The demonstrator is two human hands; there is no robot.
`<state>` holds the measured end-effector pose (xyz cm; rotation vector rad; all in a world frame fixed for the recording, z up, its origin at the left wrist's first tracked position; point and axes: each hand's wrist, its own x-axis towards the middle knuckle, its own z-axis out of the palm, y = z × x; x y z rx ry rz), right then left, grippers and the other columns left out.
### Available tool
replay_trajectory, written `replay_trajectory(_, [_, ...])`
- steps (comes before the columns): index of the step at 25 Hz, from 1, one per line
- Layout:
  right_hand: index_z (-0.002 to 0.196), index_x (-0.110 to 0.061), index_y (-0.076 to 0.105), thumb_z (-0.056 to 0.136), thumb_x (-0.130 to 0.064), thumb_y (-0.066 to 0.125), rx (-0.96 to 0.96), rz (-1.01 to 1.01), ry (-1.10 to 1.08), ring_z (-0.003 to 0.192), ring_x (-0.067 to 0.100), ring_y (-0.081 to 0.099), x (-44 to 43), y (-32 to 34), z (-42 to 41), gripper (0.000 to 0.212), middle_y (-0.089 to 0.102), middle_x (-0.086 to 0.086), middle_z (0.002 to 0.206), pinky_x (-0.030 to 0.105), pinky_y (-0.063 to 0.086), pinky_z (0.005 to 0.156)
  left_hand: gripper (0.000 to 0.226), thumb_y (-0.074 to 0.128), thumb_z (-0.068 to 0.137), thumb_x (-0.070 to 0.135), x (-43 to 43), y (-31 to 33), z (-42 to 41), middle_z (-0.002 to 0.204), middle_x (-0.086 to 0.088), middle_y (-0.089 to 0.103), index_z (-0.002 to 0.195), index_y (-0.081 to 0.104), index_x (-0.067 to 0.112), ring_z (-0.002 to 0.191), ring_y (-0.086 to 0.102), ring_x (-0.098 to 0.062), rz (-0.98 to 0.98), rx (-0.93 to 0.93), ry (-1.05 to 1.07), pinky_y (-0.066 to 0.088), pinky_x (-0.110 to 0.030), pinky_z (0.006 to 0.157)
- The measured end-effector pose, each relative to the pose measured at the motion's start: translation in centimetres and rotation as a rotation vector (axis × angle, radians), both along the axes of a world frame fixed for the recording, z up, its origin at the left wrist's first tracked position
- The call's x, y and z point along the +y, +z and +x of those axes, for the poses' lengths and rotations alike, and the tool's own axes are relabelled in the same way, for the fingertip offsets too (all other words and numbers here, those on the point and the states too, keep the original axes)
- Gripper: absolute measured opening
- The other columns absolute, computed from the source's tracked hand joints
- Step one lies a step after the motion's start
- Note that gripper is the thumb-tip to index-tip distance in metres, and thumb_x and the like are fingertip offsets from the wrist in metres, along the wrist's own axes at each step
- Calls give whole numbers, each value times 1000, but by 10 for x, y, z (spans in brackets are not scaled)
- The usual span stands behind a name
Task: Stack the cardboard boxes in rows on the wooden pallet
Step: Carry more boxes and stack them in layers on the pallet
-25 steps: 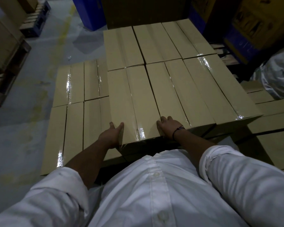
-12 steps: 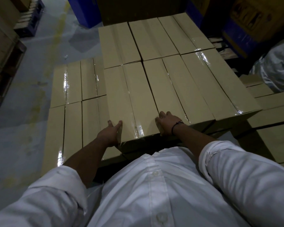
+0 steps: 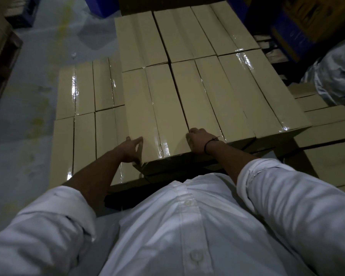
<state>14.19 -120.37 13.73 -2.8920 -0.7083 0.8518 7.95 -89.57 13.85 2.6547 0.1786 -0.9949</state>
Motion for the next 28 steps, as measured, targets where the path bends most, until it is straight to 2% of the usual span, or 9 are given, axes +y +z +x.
replay_trajectory(3, [136,-16,51,92,-26,58,-1,59,-44,129,33,44,-2,9,-3,46,43,9,145,49,46,103,115,87,76,23,-3,8,-4,162,-23,7,161,11,25,135,42,-42,-23,-37,42,44,-43,109])
replay_trajectory(7, [145,-16,46,98,-30,50,-67,115,-75,135,32,41,-6,19,-21,48,40,11,151,47,45,105,106,84,78,37,-15,17,-18,167,-18,-2,160,19,25,131,50,-41,-40,-133,118,47,-48,107])
replay_trajectory(10, [147,-15,43,100,-29,49,-84,122,-85,137,31,38,-7,31,-37,49,37,10,154,47,43,107,99,83,80,39,-26,31,-29,167,-17,-4,159,23,25,136,44,-43,-71,-163,154,45,-49,109])
replay_trajectory(13, [150,-16,39,98,-28,54,-135,145,-106,142,31,33,-7,47,-50,56,31,10,158,46,41,109,89,79,85,36,-41,49,-40,167,-17,3,157,28,24,143,36,-43,-108,-239,159,39,-45,113])
replay_trajectory(16, [152,-15,35,94,-26,58,-196,200,-157,145,30,27,-5,63,-60,63,27,10,161,46,38,112,81,74,89,35,-60,70,-45,167,-16,8,157,32,23,146,33,-38,-138,-321,124,35,-40,113])
replay_trajectory(21, [153,-16,33,96,-29,57,-301,273,-292,145,28,28,-18,87,-71,64,27,9,161,44,35,114,78,72,90,37,-105,96,-37,168,-11,11,156,33,26,149,29,-31,-226,-394,56,33,-39,115])
replay_trajectory(28, [154,-17,32,97,-35,56,-380,345,-516,144,28,29,-104,107,-86,64,29,10,160,44,33,115,75,72,90,38,-201,107,-17,167,-8,16,154,35,26,148,31,-25,-289,-450,-140,34,-39,113])
